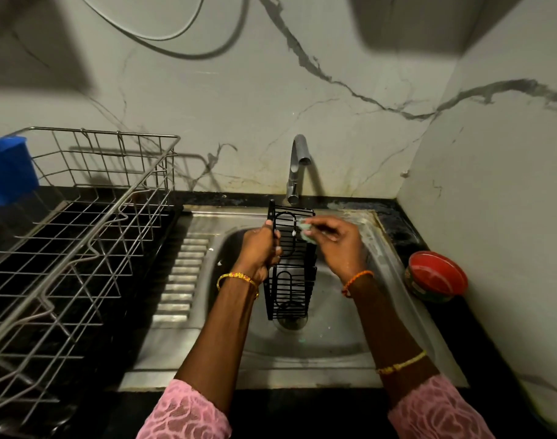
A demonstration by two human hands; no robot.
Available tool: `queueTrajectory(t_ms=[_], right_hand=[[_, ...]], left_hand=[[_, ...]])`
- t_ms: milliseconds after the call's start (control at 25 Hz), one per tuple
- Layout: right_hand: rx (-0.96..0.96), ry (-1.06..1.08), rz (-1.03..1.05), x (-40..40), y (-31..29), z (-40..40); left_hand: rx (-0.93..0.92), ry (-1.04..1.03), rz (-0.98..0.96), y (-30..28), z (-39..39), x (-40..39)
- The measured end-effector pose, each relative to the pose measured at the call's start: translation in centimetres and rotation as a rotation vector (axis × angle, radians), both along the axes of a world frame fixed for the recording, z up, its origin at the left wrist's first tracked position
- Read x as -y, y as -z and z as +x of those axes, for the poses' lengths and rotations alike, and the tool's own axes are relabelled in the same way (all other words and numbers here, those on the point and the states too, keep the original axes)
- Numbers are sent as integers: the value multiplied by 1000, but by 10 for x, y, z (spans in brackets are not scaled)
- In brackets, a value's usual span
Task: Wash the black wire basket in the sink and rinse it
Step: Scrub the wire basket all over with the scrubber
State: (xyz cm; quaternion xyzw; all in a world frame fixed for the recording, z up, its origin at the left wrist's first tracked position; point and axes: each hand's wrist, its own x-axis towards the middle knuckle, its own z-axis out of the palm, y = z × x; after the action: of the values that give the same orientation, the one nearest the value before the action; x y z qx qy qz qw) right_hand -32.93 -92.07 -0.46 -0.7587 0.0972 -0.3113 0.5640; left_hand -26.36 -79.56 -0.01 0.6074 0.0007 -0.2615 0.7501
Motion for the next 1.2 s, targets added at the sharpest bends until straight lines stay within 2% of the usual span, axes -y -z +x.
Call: queueTrajectory(t_ms=[80, 160, 320, 440, 600, 840, 960, 1120, 1200], right_hand=[[-29, -40, -302, -13, -4, 0], [-30, -31, -413, -16, 2, -7], [-49, -46, -364, 5, 16, -33], [-96, -60, -418, 5, 15, -26], [-47, -58, -477, 2, 15, -23], [-80, 26, -235, 27, 35, -47], [-14, 120, -146, 15, 31, -41], [91, 65, -332, -8, 15, -31], [54, 24, -450, -16, 19, -28]], left_hand=[[3, 6, -7, 1, -3, 3], [2, 10, -4, 2, -4, 4], [-14, 12, 14, 5, -9, 3], [-14, -1, 35, 7, -13, 6], [-23, 7, 15, 6, -13, 8], [-25, 2, 32, 7, -10, 11], [-25, -17, 27, 7, -8, 12], [-26, -22, -3, 5, -10, 23], [-26, -22, 3, 6, -8, 27]])
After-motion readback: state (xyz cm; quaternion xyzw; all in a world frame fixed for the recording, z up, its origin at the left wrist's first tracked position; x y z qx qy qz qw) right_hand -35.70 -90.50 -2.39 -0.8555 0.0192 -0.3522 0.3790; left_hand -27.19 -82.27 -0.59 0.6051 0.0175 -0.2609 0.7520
